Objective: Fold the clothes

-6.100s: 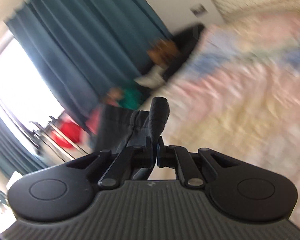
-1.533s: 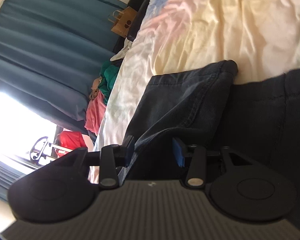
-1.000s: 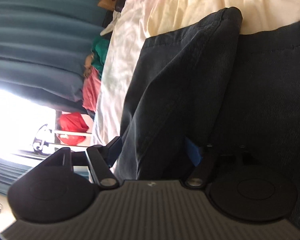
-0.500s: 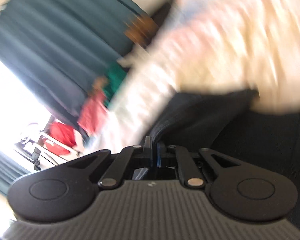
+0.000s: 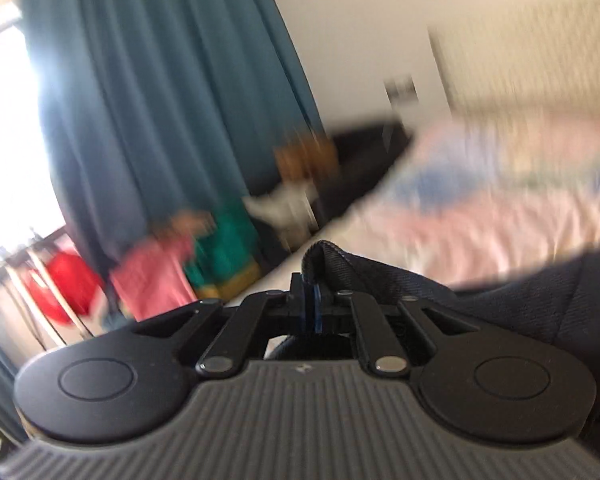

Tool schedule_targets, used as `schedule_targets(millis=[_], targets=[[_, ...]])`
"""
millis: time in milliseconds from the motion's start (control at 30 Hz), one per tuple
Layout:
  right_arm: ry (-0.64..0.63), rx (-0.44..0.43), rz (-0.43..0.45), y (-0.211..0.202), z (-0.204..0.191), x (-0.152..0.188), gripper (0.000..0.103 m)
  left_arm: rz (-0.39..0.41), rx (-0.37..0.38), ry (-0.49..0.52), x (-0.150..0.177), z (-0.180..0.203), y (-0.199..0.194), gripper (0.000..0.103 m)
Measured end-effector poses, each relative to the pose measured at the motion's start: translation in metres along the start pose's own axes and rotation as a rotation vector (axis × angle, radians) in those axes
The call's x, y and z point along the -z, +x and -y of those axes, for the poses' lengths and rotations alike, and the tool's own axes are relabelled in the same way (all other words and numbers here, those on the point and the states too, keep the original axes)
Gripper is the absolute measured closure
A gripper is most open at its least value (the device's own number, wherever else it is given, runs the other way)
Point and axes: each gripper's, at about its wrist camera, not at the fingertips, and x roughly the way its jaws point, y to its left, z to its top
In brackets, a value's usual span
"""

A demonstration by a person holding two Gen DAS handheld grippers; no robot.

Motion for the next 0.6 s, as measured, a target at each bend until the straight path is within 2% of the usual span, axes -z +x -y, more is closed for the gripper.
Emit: schedule_targets(millis=[133,233,300,333,367,467,600], targets=[[-0.005,0.083,-0.248,0.109,0.012,0.038,0.095,0.006,0.015,0.014,-0.003,-0.004,0.012,0.001],[-0.020,0.004,-0.323,0.142,0.016,0.066,0.093,0.016,0.014,0.026,-0.005,-0.006,0.024,0.001],[-0.050,-0.064,-0.312,0.138,0.018,0.081,0.090,0.008,0.019,0.026,-0.005,-0.008,0.033,0.001],[-0.059,-0.098,-0.304,0.134,0.019,0.086,0.084,0.001,0.017,0.028,-0.004,-0.009,0.036,0.001],[-0.059,-0.132,-0.291,0.124,0.022,0.090,0.071,-0.006,0.013,0.030,-0.004,-0.009,0.039,0.001],[-0.036,-0.214,-0.236,0.093,0.032,0.094,0.044,-0.011,0.013,0.033,-0.004,-0.010,0.040,0.001],[0.106,-0.204,-0.170,0.040,0.062,0.094,0.043,-0.014,0.014,0.022,-0.004,-0.010,0.030,0.001]])
